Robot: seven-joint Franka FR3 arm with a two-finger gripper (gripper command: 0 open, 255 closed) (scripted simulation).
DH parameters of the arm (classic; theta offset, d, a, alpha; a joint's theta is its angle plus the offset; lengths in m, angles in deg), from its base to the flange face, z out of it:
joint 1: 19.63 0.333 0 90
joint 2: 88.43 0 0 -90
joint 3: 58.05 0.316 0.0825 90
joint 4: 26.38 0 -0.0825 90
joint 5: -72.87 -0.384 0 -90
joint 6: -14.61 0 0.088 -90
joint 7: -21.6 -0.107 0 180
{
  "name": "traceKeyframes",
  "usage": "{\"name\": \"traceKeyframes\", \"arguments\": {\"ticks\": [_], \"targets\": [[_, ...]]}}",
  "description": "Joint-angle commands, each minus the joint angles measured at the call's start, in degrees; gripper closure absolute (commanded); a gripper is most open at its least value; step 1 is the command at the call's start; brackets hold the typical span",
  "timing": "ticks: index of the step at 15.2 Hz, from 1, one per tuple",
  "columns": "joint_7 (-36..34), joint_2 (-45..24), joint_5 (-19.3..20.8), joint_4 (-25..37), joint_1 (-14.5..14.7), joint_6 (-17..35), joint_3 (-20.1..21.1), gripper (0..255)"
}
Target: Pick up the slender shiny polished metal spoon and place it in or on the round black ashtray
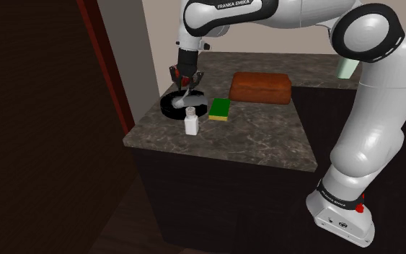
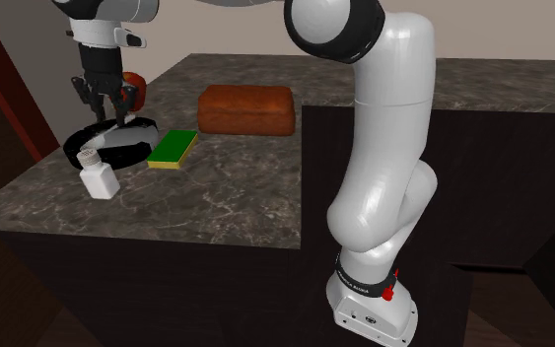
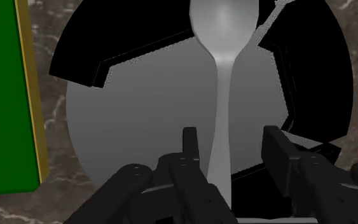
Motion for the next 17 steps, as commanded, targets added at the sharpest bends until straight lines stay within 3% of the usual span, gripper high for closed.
{"name": "traceKeyframes", "arguments": {"ticks": [1,5,9,17], "targets": [[0.0,0.0,0.0,0.0,0.0,0.0,0.0,0],[0.0,0.0,0.0,0.0,0.0,0.0,0.0,0],[-0.2,-0.1,0.1,7.4,-0.3,-7.3,-0.2,0],[-0.2,-0.1,0.1,7.4,-0.3,-7.3,-0.2,0]]}}
